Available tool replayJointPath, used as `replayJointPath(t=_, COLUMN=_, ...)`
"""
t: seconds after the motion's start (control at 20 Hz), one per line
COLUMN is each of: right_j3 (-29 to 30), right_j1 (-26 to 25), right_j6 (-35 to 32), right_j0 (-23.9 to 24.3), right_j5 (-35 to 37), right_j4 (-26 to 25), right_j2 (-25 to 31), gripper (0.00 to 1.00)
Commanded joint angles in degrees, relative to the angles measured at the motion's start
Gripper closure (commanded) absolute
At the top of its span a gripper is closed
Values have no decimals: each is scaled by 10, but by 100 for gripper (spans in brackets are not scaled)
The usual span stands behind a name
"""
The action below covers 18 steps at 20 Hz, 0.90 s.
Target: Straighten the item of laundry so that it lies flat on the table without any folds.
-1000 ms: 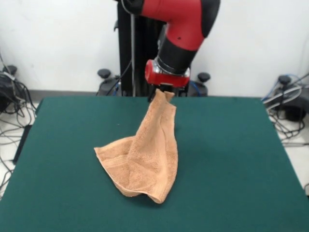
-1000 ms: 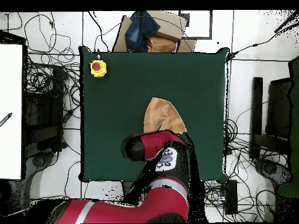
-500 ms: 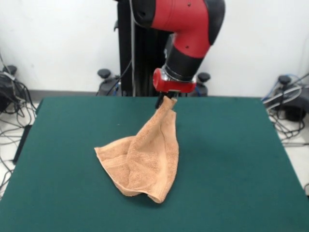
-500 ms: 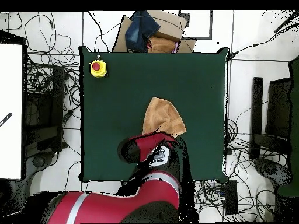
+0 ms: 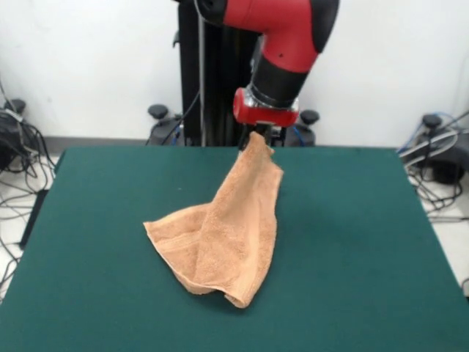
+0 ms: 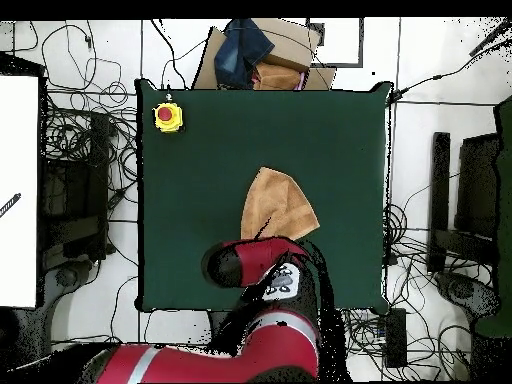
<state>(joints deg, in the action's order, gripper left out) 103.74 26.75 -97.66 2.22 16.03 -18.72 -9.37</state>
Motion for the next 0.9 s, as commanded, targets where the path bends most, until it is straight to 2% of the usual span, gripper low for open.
replayJointPath(t=0.05, right_j3=70, right_j1=76, right_j6=-98, right_j0=-3, right_j5=75, right_j4=64, right_j2=71, gripper=100)
replayJointPath(t=0.15, right_j3=75, right_j1=97, right_j6=-95, right_j0=-22, right_j5=130, right_j4=78, right_j2=62, gripper=100)
replayJointPath(t=0.25, right_j3=79, right_j1=107, right_j6=-94, right_j0=-37, right_j5=155, right_j4=84, right_j2=50, gripper=100)
replayJointPath(t=0.4, right_j3=75, right_j1=81, right_j6=-92, right_j0=-35, right_j5=125, right_j4=80, right_j2=44, gripper=100)
replayJointPath(t=0.6, right_j3=83, right_j1=52, right_j6=-80, right_j0=-2, right_j5=72, right_j4=77, right_j2=68, gripper=100)
replayJointPath(t=0.75, right_j3=76, right_j1=45, right_j6=-100, right_j0=-23, right_j5=70, right_j4=73, right_j2=42, gripper=100)
replayJointPath(t=0.9, right_j3=51, right_j1=46, right_j6=-86, right_j0=-29, right_j5=80, right_j4=55, right_j2=24, gripper=100)
